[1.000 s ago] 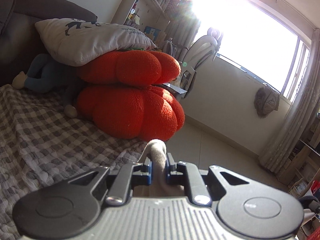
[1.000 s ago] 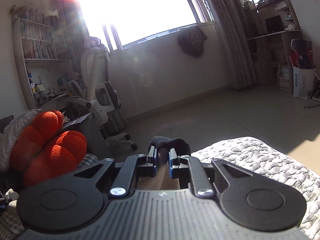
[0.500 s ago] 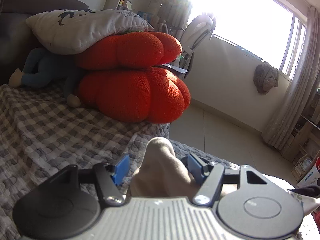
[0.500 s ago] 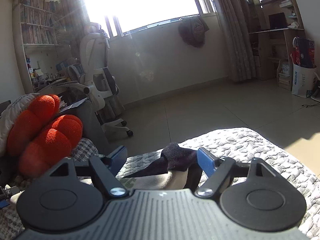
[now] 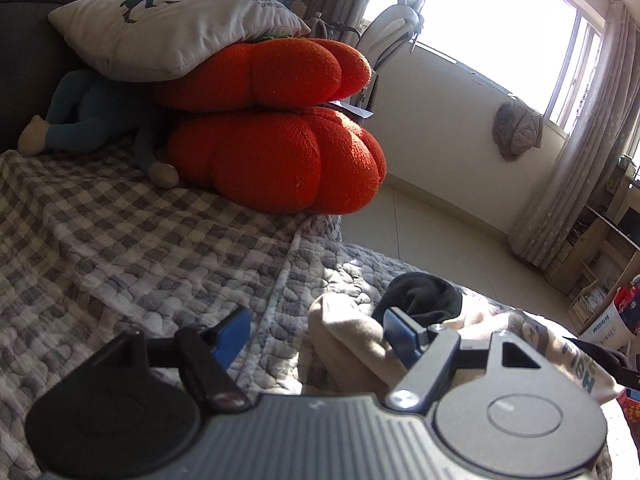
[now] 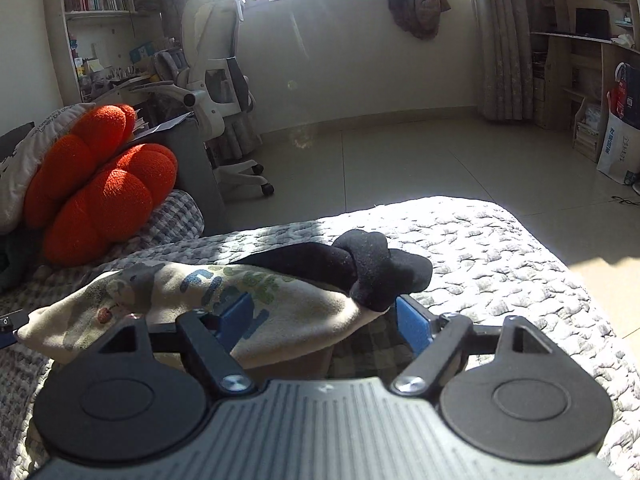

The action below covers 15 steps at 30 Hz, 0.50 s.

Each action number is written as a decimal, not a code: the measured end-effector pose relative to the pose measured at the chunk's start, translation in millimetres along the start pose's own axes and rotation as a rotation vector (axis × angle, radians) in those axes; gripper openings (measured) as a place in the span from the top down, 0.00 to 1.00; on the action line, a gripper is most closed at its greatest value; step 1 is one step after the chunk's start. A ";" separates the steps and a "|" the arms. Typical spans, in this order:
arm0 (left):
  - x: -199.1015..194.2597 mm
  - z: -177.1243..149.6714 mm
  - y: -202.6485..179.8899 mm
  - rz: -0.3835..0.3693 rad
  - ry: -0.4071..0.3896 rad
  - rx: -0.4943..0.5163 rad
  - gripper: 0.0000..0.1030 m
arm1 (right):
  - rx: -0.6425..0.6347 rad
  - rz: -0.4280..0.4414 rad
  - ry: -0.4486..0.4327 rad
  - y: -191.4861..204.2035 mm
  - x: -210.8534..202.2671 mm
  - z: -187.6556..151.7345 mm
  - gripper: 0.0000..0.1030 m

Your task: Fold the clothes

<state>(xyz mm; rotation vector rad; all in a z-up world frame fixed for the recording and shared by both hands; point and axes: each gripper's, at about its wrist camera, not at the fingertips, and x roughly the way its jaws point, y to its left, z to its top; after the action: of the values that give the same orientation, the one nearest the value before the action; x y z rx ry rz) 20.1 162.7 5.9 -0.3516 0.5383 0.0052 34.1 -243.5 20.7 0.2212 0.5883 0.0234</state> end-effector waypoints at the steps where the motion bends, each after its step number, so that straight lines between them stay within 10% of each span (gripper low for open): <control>1: -0.9 -0.4 1.7 -0.002 0.006 0.002 0.27 | 0.015 0.004 0.019 -1.1 -0.2 -0.7 0.21; 15: -13.7 -3.2 28.4 -0.012 0.072 -0.065 0.30 | 0.075 0.107 0.246 -8.9 -12.6 -25.0 0.21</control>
<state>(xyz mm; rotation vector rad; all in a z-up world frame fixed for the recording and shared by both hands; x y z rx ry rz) 3.9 189.5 1.0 -0.4196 0.6086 -0.0018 9.4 -248.2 5.5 0.3255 0.8229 0.1337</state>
